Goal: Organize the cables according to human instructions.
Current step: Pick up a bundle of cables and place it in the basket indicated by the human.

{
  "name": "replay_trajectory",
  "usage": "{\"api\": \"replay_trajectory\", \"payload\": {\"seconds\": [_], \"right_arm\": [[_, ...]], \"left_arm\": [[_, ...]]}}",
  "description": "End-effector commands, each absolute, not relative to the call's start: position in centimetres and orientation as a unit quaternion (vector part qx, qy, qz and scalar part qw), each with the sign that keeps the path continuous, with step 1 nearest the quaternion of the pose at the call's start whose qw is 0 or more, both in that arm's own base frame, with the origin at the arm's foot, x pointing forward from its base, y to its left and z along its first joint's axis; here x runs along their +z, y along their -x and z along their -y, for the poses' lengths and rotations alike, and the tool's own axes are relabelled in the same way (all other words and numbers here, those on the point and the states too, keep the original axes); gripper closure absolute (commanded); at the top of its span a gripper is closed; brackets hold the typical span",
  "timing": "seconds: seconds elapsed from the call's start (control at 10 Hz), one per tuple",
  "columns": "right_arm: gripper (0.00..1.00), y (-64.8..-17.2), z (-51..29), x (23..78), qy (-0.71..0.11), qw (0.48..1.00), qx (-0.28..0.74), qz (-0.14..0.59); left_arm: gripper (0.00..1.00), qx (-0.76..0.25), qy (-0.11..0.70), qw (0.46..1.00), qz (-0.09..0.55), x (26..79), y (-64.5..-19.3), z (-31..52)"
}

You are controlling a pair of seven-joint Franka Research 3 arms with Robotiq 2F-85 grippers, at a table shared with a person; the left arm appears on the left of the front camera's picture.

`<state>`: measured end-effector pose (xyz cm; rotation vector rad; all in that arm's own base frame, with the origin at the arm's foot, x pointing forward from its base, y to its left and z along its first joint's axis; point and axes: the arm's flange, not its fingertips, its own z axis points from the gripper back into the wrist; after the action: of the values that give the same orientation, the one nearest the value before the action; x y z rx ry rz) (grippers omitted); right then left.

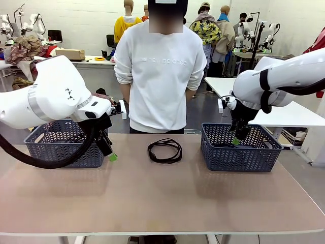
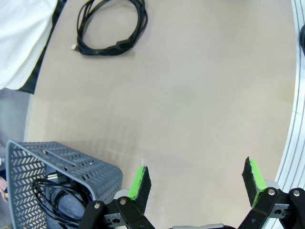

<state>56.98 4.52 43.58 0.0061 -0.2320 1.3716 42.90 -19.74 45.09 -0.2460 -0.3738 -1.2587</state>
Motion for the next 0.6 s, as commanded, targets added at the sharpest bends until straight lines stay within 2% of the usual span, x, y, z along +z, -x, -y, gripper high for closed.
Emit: {"api": "replay_trajectory", "payload": {"seconds": [0.0, 0.5], "right_arm": [[0.0, -57.39, -4.28, 44.24, -0.005, 0.77, 0.629, 0.109], [0.0, -56.98, -4.5, 43.6, -0.003, 0.768, 0.632, 0.106]], "left_arm": [[0.0, -0.582, 0.113, 0.786, 0.175, 45.12, -42.93, 19.54], [0.0, -0.582, 0.113, 0.786, 0.175, 45.12, -42.93, 19.54]]}}
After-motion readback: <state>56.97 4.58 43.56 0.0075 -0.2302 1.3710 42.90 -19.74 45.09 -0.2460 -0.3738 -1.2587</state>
